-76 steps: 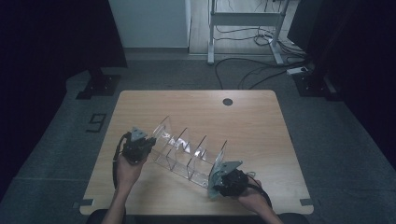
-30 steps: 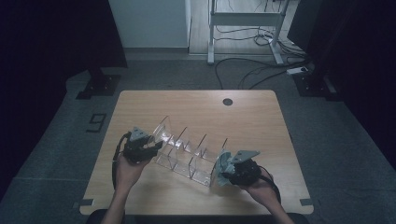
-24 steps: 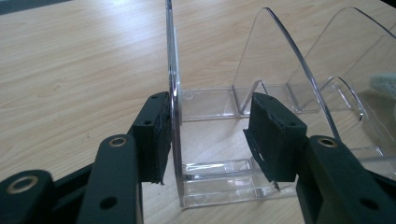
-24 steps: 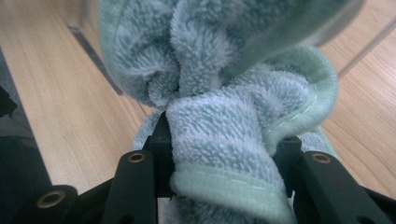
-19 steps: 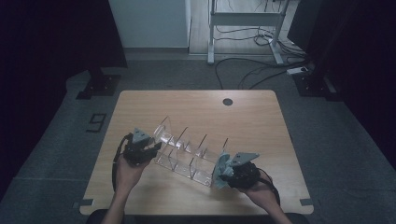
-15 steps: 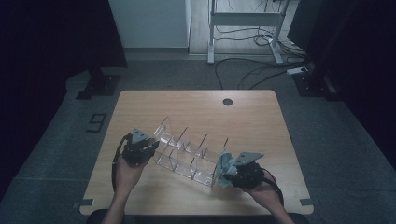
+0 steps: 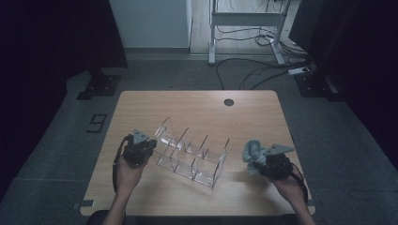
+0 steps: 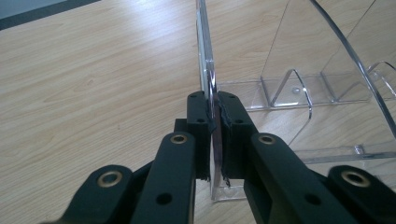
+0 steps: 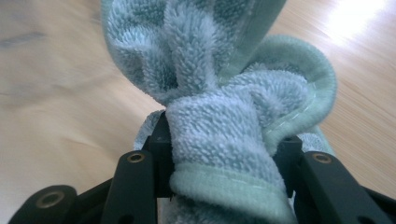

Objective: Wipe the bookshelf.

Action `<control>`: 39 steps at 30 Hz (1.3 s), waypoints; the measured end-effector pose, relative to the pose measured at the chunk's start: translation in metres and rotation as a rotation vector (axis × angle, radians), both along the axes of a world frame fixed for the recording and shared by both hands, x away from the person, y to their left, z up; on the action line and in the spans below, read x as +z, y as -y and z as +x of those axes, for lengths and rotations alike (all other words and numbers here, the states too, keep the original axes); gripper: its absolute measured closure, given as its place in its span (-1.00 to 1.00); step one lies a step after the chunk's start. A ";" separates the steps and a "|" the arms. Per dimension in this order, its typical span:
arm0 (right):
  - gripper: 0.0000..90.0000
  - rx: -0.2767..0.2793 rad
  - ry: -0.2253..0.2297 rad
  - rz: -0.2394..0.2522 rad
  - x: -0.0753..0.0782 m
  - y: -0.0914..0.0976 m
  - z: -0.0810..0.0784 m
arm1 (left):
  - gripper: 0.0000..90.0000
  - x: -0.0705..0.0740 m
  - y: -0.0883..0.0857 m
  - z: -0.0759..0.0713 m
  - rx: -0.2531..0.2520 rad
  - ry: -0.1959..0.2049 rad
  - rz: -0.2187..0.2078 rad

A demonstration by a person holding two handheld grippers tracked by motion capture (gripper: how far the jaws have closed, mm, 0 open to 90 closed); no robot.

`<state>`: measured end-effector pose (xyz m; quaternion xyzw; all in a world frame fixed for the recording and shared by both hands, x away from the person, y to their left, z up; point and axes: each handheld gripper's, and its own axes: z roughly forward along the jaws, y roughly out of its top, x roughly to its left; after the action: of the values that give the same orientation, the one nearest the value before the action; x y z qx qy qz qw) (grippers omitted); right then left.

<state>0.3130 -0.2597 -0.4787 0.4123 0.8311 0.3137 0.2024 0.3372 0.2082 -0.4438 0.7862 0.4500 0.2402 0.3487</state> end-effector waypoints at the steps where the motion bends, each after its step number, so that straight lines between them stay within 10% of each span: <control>1: 0.22 -0.020 -0.007 -0.002 -0.003 0.005 0.003 | 0.88 0.000 0.000 0.000 0.000 0.001 0.001; 12: 0.08 -0.114 -0.105 -0.044 -0.040 0.033 0.022 | 0.85 0.000 -0.001 0.000 -0.011 0.008 -0.011; 18: -0.26 -0.122 -0.100 -0.033 -0.039 0.035 0.021 | 0.28 0.005 0.000 -0.002 -0.008 0.036 -0.014; 28: -0.51 -0.100 -0.025 0.013 -0.015 0.034 0.013 | -0.48 0.019 -0.006 -0.013 -0.057 0.047 -0.057; 39: -0.57 -0.019 0.063 0.096 0.023 0.017 0.001 | -0.68 0.009 -0.021 -0.027 -0.122 -0.016 -0.081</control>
<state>0.3139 -0.2769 -0.4556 0.4190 0.8043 0.3644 0.2115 0.3102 0.2288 -0.4347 0.7994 0.4134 0.1939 0.3905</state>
